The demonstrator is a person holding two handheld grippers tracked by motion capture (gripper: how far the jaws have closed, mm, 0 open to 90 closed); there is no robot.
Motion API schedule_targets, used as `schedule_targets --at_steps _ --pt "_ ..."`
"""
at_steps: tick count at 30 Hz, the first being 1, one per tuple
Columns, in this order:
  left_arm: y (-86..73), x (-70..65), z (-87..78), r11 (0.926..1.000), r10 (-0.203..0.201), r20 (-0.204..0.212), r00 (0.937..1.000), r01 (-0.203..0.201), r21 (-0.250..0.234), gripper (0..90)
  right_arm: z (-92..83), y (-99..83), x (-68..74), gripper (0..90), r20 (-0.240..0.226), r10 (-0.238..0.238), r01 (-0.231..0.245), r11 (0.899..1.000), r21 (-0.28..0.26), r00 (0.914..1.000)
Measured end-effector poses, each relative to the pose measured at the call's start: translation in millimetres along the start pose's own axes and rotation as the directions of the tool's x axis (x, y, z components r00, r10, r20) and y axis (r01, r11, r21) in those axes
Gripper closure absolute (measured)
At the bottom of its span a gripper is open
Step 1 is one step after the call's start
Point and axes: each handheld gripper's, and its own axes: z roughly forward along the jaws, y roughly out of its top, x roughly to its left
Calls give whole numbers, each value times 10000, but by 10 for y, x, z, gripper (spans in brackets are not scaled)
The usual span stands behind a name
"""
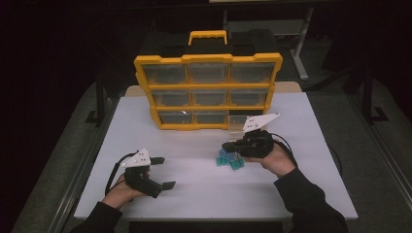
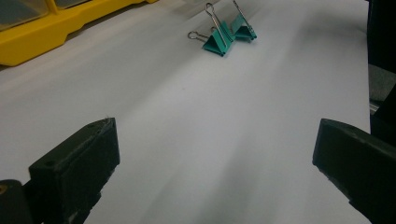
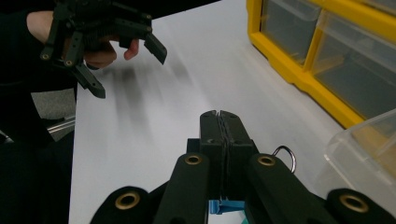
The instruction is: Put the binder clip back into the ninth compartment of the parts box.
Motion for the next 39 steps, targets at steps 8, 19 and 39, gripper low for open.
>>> schedule_targets --at_steps 8,19,39 --pt "1 -2 -2 10000 5 -7 10000 -5 -1 4 -149 126 -60 874 323 32 -24 9997 -238 9995" --pt "0 -1 -2 10000 33 -17 10000 -33 18 4 -318 204 -185 876 833 189 -142 9983 -565 9963" --pt "-1 -3 -6 10000 -9 -25 10000 9 12 4 -506 235 -477 877 2094 737 -523 9930 -1060 9751"
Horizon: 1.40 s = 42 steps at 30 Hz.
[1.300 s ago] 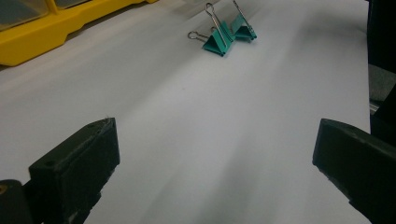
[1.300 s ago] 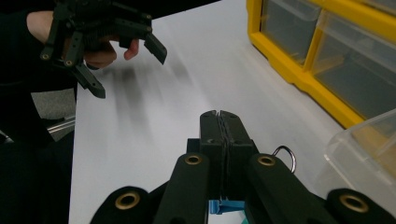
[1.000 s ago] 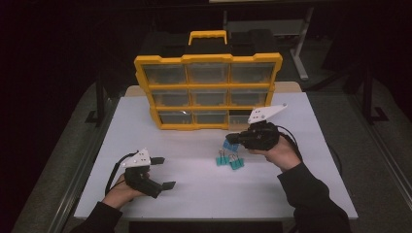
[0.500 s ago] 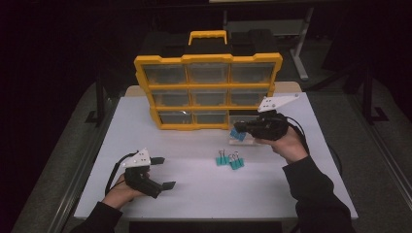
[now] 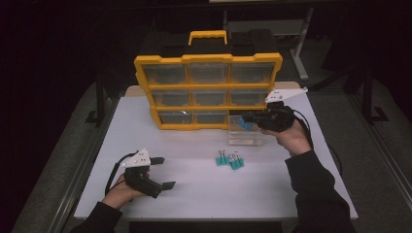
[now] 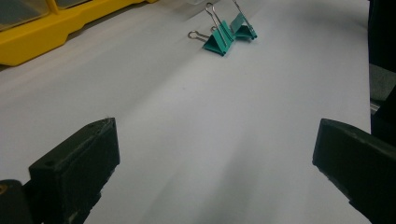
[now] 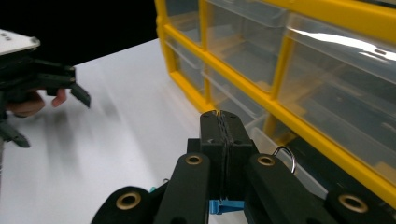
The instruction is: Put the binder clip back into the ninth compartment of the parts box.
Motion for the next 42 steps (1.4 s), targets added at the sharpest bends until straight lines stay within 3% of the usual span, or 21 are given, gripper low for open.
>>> schedule_targets --at_steps 13,29,42 --pt "-1 1 -1 10000 -11 -9 10000 11 2 4 -24 -137 -222 876 906 430 -448 9989 169 9950" --pt "-5 2 -2 10000 -21 -6 10000 21 11 4 123 -348 -367 875 978 844 -928 9920 852 9916" --pt "-6 4 -6 10000 -28 -4 10000 28 3 4 218 -439 -401 871 989 921 -1058 9840 1433 9908"
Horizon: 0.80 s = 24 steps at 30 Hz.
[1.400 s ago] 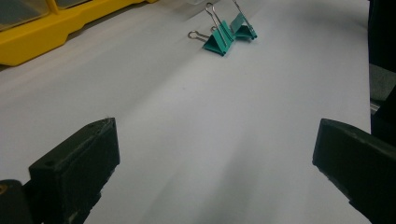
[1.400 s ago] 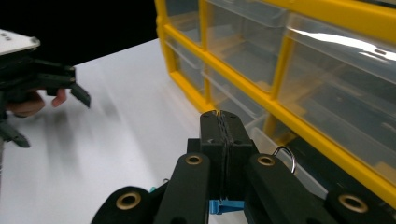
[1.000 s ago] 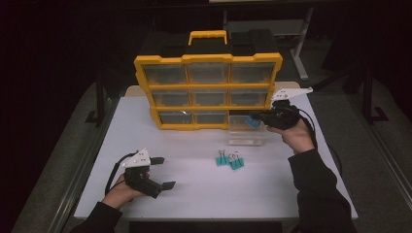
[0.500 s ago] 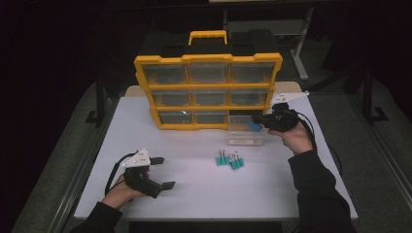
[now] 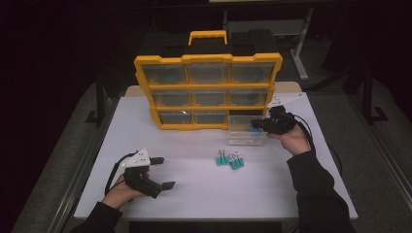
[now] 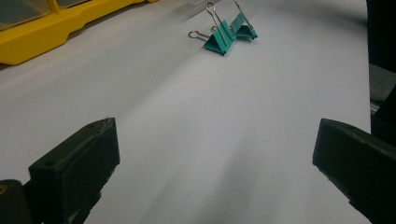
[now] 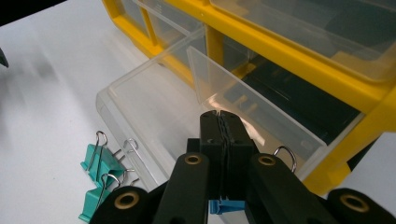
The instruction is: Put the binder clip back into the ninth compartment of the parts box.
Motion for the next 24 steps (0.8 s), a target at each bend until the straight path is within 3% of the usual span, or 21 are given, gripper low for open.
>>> schedule_targets --at_steps 6,14,24 --pt "0 0 -2 10000 -2 5 10000 2 -9 4 -22 0 -3 787 7 85 -85 10000 -33 10000" --pt "1 0 -5 10000 11 10 10000 -11 -11 4 -171 95 121 649 25 129 -128 9991 -416 9999" --pt "2 -1 -8 10000 28 0 10000 -28 -15 4 -277 121 277 487 -55 21 -24 9986 -526 10000"
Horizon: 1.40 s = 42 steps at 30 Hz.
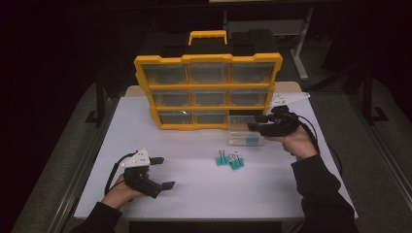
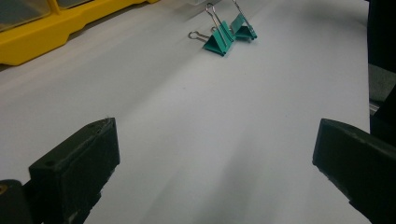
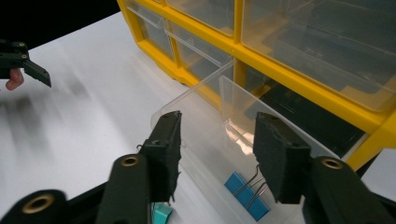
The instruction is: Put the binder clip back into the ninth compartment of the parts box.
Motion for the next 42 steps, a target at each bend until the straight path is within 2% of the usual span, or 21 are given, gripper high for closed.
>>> schedule_targets --at_steps 10,21,34,42 --pt "-1 1 0 10000 -10 14 10000 10 13 4 -57 -101 97 344 -126 107 -106 9999 106 9999" --pt "-8 9 -6 10000 52 -9 10000 -52 -25 3 -36 -277 242 279 -327 -3 15 9994 353 9995" --pt "-27 29 -17 9998 177 -40 9998 -177 21 0 9 -491 377 272 -654 -162 190 9989 433 9977" --pt "-46 42 -29 9998 202 -138 9997 -201 52 0 183 -601 434 283 -737 -252 295 9979 577 9970"
